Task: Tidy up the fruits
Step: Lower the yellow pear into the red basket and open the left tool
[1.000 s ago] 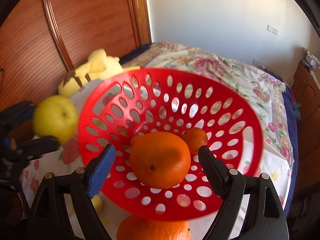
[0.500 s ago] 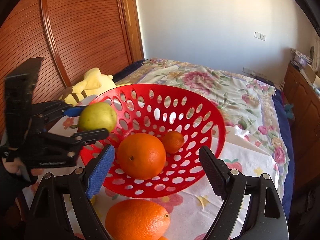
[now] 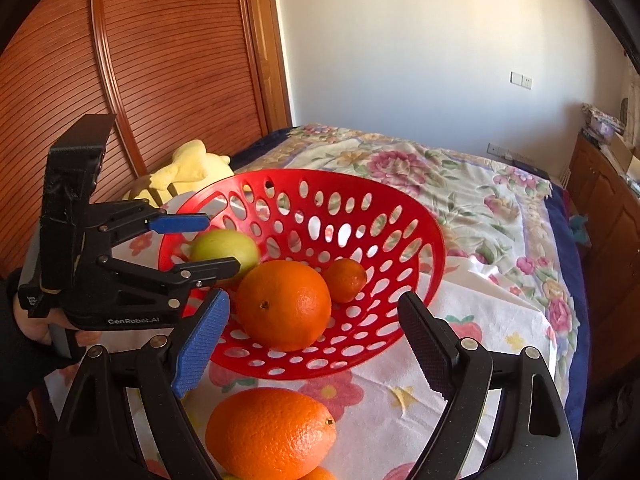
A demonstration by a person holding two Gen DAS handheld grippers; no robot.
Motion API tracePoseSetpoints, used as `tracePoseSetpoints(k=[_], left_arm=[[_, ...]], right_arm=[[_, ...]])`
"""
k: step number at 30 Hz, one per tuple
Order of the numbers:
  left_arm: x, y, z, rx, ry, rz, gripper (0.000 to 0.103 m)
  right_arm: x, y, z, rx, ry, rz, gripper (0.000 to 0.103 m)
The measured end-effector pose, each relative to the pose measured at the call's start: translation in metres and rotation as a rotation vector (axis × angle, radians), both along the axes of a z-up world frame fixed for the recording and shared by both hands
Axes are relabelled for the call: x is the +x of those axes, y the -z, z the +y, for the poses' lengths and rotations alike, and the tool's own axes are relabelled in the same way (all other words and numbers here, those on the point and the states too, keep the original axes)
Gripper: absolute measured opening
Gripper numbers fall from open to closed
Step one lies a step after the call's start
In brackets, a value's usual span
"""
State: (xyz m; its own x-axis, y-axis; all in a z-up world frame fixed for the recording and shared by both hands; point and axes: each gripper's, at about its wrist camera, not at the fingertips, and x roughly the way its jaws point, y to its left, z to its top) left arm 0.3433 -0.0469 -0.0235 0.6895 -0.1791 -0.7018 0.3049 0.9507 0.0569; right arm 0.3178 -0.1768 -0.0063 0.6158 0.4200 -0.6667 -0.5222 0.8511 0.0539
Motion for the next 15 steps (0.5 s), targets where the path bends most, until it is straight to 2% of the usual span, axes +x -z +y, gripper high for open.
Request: tracePoseSetpoints(k=[8,15], left_arm=[[-0.019,-0.011,0.008,-0.053,0.002,-0.025,0.062],[-0.060,-0.024,0.024,-0.123,-0.002,-0.079,0.062]], right_arm=[[-0.008,-0.002,-0.007,0.009,0.021,-0.009,0.088],[-0.028,0.001,-0.011,0.009,0.044,-0.003,0.088]])
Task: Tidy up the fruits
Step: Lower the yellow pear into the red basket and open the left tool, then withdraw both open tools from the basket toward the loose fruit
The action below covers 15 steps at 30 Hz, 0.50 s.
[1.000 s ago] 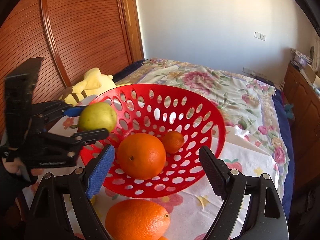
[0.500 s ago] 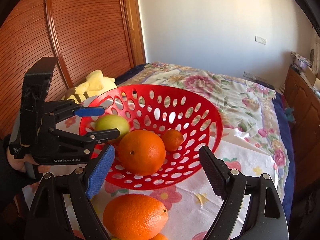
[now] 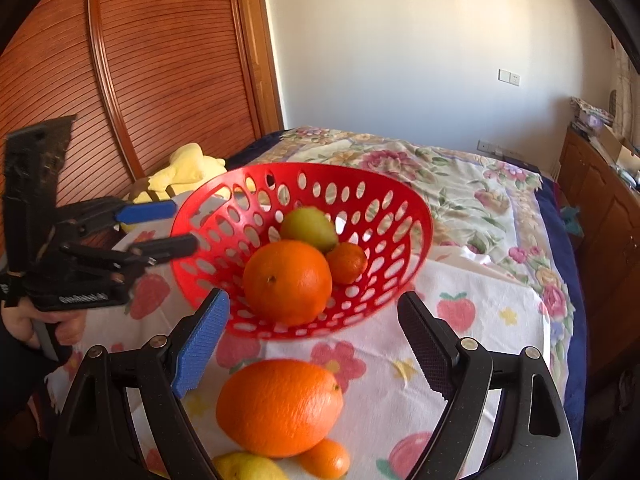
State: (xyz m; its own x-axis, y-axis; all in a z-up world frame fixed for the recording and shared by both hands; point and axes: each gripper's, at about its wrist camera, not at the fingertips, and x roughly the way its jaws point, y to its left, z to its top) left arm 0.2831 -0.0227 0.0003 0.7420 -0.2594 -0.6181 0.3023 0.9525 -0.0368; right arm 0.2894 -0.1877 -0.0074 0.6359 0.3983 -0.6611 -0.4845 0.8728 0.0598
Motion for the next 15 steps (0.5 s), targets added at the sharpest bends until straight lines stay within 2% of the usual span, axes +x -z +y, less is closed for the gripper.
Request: tracePoseSetpoints(k=[7,15], left_arm=[[-0.042,-0.001,0.012,-0.024,0.006,-0.009,0.062],[-0.084,0.020,0.012,-0.042,0.025,0.020,0.062]], right_arm=[[-0.033,0.009,-0.007,0.023,0.036,0.011,0.088],[-0.077,0.018,-0.011,0.016,0.068,0.008,0.087]])
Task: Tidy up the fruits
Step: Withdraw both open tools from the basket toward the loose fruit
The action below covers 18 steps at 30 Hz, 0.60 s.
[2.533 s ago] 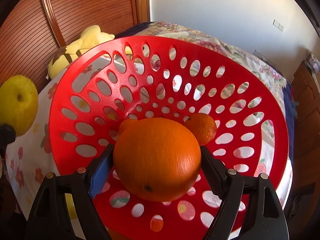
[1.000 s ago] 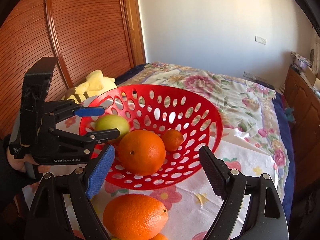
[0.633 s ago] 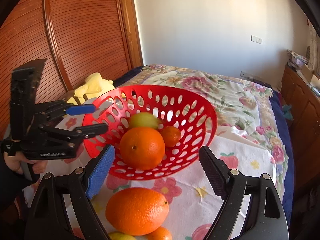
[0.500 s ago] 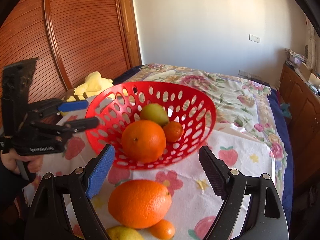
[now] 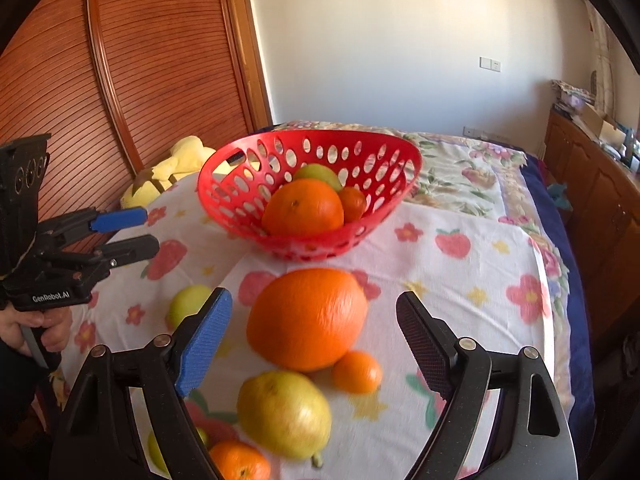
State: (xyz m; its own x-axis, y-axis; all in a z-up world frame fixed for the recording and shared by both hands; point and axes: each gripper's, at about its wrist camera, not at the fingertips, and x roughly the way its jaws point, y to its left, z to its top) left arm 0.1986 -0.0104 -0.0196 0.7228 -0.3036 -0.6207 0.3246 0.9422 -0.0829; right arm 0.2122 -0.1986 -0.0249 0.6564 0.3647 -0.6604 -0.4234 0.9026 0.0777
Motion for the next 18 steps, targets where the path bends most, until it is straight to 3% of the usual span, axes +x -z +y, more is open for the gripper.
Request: tracePoseSetpoints(k=[13,18], left_arm=[[-0.062,0.016,-0.032,-0.008,0.045,0.010,0.062],[-0.079,0.022,-0.045,-0.001,0.072,0.039,0.062]], right_arm=[[-0.067,0.014,-0.010,0.039,0.057,-0.043,0.083],[-0.082,0.026,-0.013,0.070,0.074,-0.019,0.079]])
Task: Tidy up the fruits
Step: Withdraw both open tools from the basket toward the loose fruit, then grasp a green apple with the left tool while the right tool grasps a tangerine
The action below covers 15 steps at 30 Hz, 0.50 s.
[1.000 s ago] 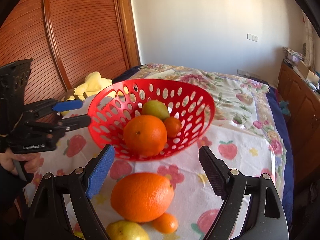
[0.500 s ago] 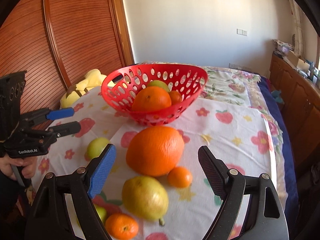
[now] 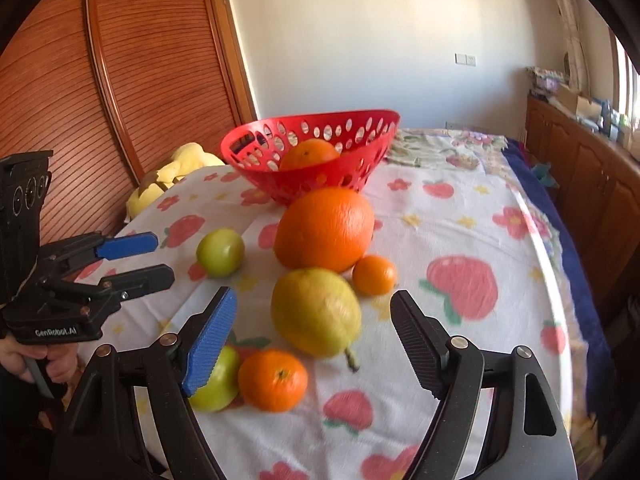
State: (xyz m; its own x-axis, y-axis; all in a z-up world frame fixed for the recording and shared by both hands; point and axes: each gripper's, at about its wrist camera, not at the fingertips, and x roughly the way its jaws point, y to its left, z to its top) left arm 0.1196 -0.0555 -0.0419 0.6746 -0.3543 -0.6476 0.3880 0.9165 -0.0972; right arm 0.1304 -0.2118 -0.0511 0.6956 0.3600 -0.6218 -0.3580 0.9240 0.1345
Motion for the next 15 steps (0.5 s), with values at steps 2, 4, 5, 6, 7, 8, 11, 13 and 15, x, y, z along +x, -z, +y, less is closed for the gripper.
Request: tracePoseSetpoints(k=[2,4,5,6,7,8,11,13,15], left_arm=[[-0.006,0.006,-0.004,-0.002,0.012,0.010,0.062],[-0.010,0.010,-0.008,-0.006,0.026,0.027,0.062],[-0.012,0.013,-0.011,-0.008,0.033,0.036,0.062],[-0.014,0.016,-0.014,-0.008,0.039,0.043,0.062],[-0.016,0.017,-0.016,-0.008,0.044,0.045,0.062],[-0.018,0.018,-0.018,-0.011,0.049,0.045,0.062],[-0.023,0.017,-0.023,-0.028,0.069,0.050,0.062],[-0.026,0.017,-0.027,-0.032,0.083,0.051,0.062],[-0.029,0.018,-0.032,-0.032,0.098,0.055,0.062]], right_arm=[[-0.006,0.006,0.000,0.012,0.003,0.007,0.076],[-0.009,0.011,-0.001,0.020,0.003,0.020,0.073],[-0.011,0.014,0.000,0.022,0.001,0.026,0.070],[-0.012,0.015,-0.001,0.021,0.000,0.029,0.068],[-0.013,0.017,0.000,0.019,-0.004,0.034,0.068],[-0.014,0.018,0.000,0.017,-0.005,0.035,0.067],[-0.017,0.021,-0.001,0.014,-0.005,0.040,0.067],[-0.020,0.022,-0.004,0.015,-0.002,0.042,0.067],[-0.021,0.022,-0.005,0.015,0.001,0.046,0.067]])
